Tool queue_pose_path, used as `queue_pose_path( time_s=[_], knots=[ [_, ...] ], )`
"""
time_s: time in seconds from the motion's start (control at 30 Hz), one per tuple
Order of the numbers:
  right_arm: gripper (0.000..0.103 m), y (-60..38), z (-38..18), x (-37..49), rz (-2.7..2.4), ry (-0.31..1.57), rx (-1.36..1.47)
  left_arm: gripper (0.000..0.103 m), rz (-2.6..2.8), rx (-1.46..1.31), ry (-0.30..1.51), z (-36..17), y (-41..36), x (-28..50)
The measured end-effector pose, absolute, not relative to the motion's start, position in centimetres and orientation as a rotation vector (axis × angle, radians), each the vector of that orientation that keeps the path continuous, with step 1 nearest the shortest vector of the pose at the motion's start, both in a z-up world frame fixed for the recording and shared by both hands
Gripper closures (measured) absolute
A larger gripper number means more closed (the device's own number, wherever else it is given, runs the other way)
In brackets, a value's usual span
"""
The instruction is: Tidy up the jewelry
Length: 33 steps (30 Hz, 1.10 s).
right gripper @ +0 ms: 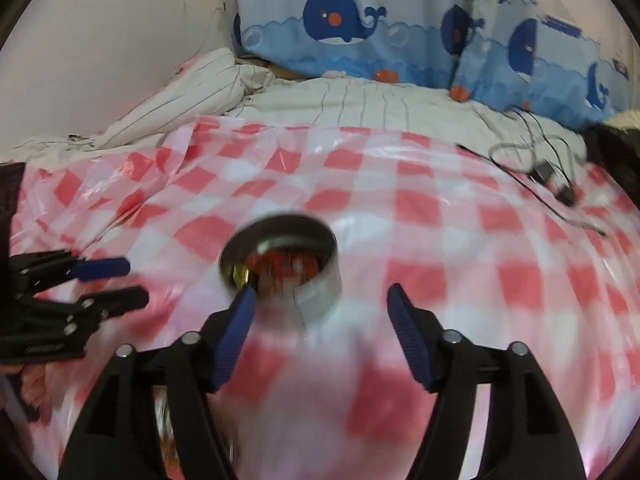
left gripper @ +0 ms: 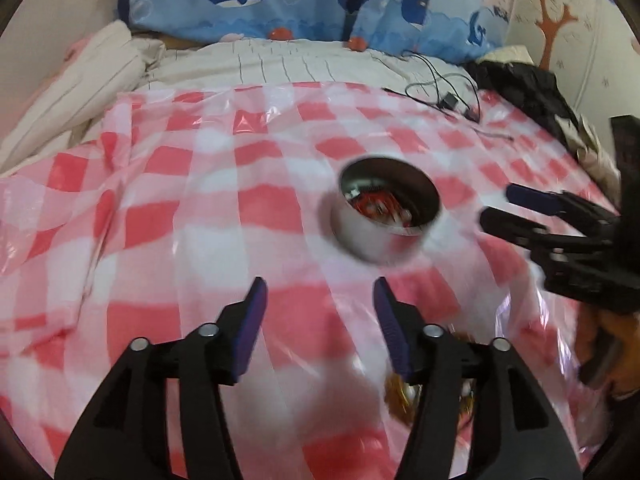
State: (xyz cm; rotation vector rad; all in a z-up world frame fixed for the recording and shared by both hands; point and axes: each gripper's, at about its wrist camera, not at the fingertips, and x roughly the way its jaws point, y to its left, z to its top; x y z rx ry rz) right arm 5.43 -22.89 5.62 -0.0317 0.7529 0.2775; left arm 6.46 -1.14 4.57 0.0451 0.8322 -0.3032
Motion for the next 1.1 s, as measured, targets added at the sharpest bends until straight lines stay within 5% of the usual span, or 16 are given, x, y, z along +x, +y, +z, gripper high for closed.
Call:
queue_pose_path(
  time_s=[0.2,1.1],
  knots=[
    [0.028,-25.8,4.3,-0.5,0.271,0.805,0.089,0.017,-0.198,0.073,0.78,4.9,-1.7,0.4],
    [0.024,-24.2,2.3,-0.1,0.301,0.861,0.103,0.007,-0.103,0.185,0.774,4.6,-3.1,0.3]
  ],
)
